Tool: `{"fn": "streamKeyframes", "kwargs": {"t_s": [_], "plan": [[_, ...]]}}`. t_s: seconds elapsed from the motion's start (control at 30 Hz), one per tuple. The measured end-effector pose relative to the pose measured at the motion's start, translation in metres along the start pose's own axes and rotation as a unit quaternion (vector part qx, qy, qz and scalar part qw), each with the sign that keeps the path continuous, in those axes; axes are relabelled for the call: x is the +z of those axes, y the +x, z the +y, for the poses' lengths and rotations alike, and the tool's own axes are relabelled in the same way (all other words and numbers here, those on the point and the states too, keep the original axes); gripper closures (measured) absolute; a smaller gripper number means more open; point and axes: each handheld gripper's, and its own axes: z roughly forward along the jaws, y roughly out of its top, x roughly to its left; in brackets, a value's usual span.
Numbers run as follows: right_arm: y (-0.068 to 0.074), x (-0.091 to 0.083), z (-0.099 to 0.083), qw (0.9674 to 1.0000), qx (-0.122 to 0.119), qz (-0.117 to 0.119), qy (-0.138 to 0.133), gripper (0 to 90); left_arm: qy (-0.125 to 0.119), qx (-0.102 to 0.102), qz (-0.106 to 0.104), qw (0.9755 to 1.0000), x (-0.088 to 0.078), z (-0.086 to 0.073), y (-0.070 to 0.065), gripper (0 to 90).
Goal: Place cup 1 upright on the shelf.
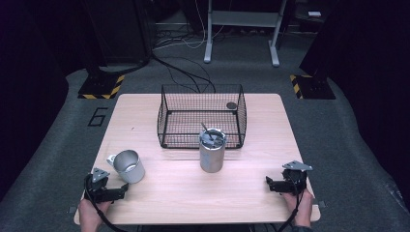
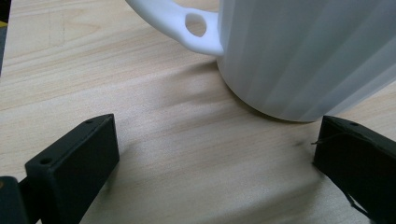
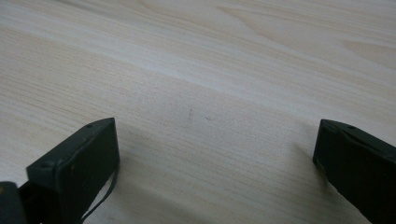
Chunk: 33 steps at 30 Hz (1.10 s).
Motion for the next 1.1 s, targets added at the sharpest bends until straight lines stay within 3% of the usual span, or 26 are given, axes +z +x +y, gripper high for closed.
{"fn": "streamKeyframes", "kwargs": {"t_s": [0.5,0.7,0.93,1.1], "plan": [[0.002,0.0,0.001,0.9999,0.01,-0.002,0.003,0.0,0.003,0.0,0.002,1.0,0.0,0.001,-0.001,0.0],[0.004,-0.004,0.001,0.9999,0.003,0.005,0.009,0.0,0.002,-0.001,0.002,1.0,0.0,0.001,-0.001,0.0],[0.019,-0.016,0.009,0.9997,-0.005,0.025,-0.005,0.0,0.001,-0.001,0.002,1.0,0.001,0.001,-0.001,0.1],[0.027,-0.02,0.016,0.9994,-0.015,0.032,-0.001,0.0,0.001,-0.001,0.002,1.0,0.001,0.001,-0.001,0.1]]}}
